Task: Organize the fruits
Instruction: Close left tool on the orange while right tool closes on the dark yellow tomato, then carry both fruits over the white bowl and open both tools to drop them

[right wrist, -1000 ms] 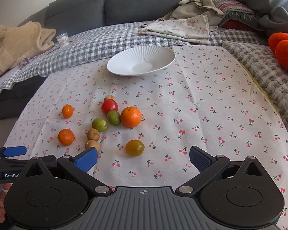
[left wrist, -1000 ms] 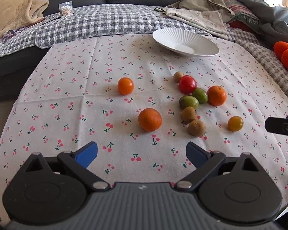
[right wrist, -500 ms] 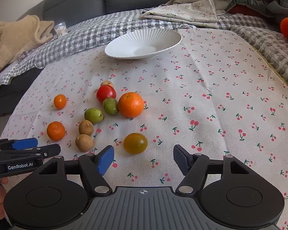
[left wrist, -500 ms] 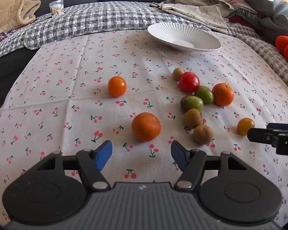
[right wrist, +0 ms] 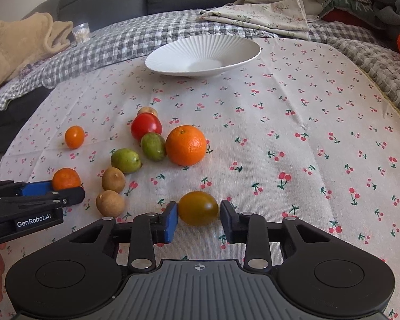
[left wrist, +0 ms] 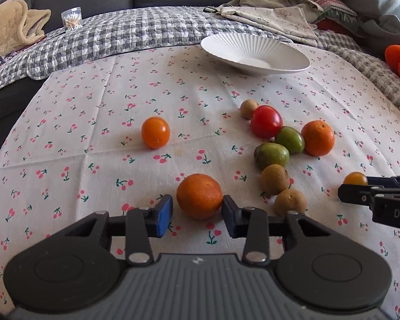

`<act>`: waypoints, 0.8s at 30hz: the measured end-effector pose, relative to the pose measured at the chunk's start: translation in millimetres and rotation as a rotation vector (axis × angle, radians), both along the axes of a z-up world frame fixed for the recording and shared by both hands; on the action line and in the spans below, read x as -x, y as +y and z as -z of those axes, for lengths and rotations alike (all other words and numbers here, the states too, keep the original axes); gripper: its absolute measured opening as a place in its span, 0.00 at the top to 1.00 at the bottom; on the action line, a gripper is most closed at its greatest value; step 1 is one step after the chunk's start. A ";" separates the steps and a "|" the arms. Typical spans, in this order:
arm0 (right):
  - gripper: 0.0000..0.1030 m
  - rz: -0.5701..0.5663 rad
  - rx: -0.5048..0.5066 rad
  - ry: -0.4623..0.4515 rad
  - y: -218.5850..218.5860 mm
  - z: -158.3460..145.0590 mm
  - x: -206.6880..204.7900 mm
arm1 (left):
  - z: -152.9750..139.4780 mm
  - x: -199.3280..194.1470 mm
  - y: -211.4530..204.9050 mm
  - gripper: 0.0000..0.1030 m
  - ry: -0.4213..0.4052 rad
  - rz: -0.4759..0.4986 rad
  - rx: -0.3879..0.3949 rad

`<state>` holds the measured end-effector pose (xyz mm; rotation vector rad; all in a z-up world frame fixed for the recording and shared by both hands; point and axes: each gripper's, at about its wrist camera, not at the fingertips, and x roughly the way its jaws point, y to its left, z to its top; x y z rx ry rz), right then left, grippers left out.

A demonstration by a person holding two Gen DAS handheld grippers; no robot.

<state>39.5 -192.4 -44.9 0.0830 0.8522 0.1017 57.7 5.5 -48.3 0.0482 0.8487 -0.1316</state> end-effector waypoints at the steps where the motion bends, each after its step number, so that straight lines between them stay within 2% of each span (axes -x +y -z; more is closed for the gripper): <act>1: 0.71 -0.001 0.003 -0.002 0.5 -0.1 -0.1 | 0.0 0.0 -0.3 0.67 -0.002 0.000 -0.001; 13: 0.71 -0.004 -0.009 -0.024 -1.1 -8.6 2.1 | -7.6 3.5 3.5 0.69 -0.012 -0.003 0.017; 19: 0.71 0.002 -0.030 -0.051 -7.8 -24.3 1.2 | -28.0 3.4 1.3 0.69 -0.049 0.024 0.022; 24: 0.71 -0.018 -0.044 -0.068 -10.7 -46.2 -10.4 | -48.8 -12.8 -0.2 0.69 -0.061 0.049 0.030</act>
